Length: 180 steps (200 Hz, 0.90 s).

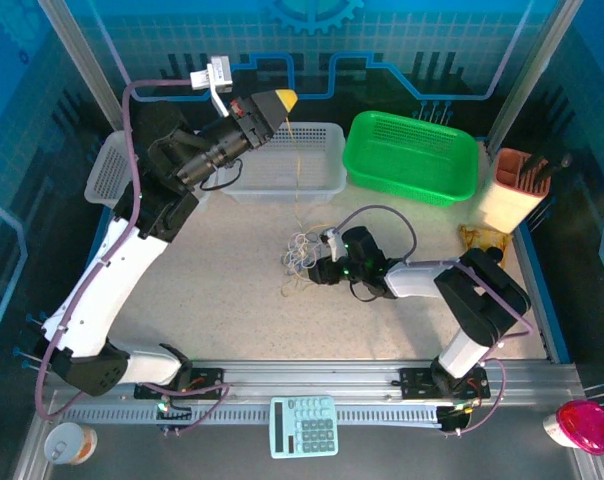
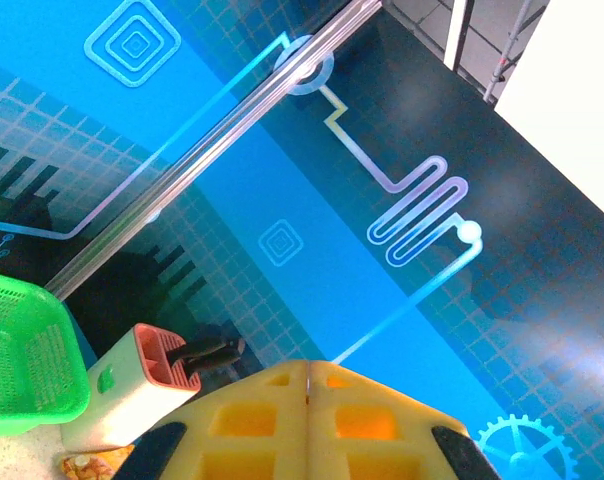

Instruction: Untangle the cables

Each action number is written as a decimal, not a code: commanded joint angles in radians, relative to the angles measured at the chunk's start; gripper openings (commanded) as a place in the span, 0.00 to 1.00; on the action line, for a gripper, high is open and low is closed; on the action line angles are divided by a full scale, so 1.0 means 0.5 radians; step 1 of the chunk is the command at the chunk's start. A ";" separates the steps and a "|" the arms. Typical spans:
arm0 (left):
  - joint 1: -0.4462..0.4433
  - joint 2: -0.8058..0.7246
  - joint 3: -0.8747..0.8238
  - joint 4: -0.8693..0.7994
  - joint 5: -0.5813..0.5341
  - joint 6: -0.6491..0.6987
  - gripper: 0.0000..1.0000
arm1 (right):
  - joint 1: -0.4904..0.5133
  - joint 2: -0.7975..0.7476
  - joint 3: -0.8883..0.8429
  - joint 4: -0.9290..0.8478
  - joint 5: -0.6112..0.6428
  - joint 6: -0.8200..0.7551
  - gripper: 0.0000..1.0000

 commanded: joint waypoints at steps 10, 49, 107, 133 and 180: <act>-0.012 -0.014 -0.111 0.061 0.043 0.003 0.00 | -0.024 -0.282 -0.045 -0.122 0.051 -0.062 0.55; -0.011 0.001 -0.143 0.065 0.047 -0.007 0.00 | -0.027 -0.601 -0.100 -0.309 0.078 -0.147 0.59; -0.010 0.006 -0.173 0.080 0.038 -0.010 0.00 | 0.033 -0.812 -0.218 -0.161 -0.017 -0.166 0.63; -0.010 0.005 -0.179 0.094 0.026 -0.013 0.00 | 0.102 -0.709 -0.182 -0.047 -0.034 -0.171 0.64; -0.009 0.000 -0.226 0.162 0.012 -0.058 0.00 | 0.174 -0.249 -0.047 0.388 0.030 -0.072 0.67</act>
